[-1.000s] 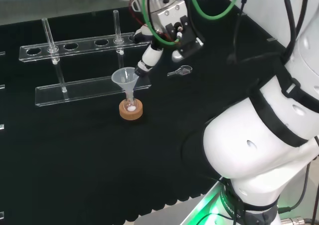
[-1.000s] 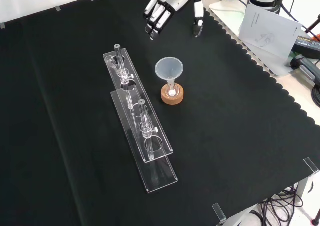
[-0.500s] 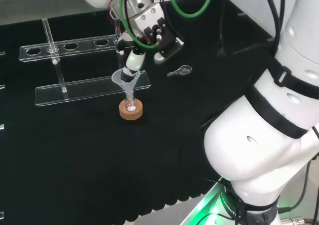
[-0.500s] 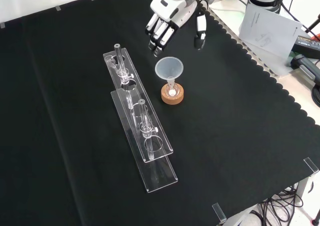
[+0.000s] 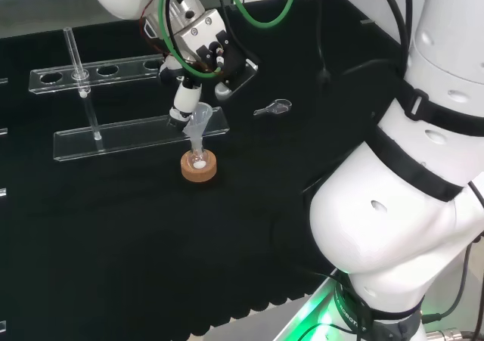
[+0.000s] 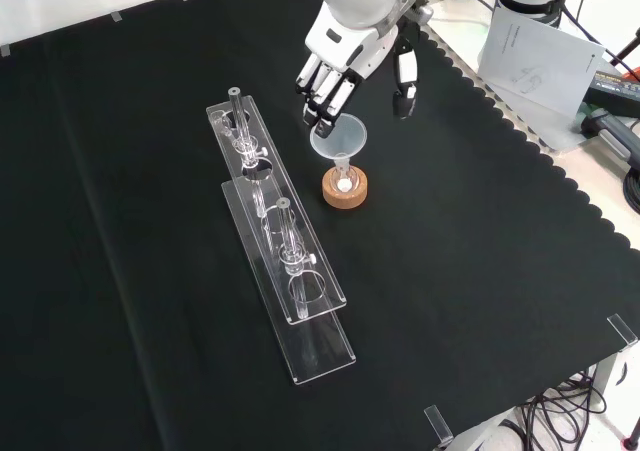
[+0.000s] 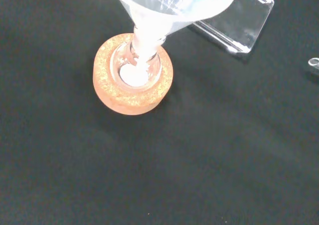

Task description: Remove the funnel from the round-bottom flask.

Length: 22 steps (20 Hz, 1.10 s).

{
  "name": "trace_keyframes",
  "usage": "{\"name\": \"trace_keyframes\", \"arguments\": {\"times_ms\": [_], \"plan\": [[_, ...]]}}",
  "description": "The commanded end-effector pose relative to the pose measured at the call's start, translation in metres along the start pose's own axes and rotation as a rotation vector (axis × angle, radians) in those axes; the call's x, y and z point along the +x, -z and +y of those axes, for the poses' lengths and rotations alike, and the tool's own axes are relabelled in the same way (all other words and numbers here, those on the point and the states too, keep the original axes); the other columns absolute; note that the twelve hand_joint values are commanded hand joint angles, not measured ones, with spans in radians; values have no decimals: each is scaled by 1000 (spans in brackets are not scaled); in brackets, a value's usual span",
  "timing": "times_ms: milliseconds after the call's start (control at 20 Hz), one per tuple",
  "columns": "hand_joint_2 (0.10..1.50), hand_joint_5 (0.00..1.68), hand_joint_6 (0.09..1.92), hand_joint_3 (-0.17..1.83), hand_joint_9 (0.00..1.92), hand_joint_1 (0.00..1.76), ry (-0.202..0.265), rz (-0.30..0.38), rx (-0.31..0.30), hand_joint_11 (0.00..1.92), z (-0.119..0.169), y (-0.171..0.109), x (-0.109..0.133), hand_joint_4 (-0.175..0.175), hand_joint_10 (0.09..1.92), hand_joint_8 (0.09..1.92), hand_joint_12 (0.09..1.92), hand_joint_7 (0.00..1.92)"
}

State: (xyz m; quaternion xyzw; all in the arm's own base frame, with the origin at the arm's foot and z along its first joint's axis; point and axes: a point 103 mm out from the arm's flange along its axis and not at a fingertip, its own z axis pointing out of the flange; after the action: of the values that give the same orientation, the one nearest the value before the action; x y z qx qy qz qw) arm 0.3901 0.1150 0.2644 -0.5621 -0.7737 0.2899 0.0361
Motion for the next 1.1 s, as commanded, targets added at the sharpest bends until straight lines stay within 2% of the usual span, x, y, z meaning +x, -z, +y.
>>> {"name": "trace_keyframes", "arguments": {"times_ms": [50, 450, 1100], "plan": [[689, 117, 87, 230, 504, 529, 4, -62, 45, 185, 21, -9, 3, 21, 87, 545, 1443, 0], [698, 100, 87, 200, 457, 526, -3, -86, 69, 179, 34, -16, 0, 28, 87, 432, 1448, 0], [703, 111, 87, 187, 451, 524, 3, -85, 89, 173, 42, -32, -7, 32, 87, 413, 1452, 3]]}}
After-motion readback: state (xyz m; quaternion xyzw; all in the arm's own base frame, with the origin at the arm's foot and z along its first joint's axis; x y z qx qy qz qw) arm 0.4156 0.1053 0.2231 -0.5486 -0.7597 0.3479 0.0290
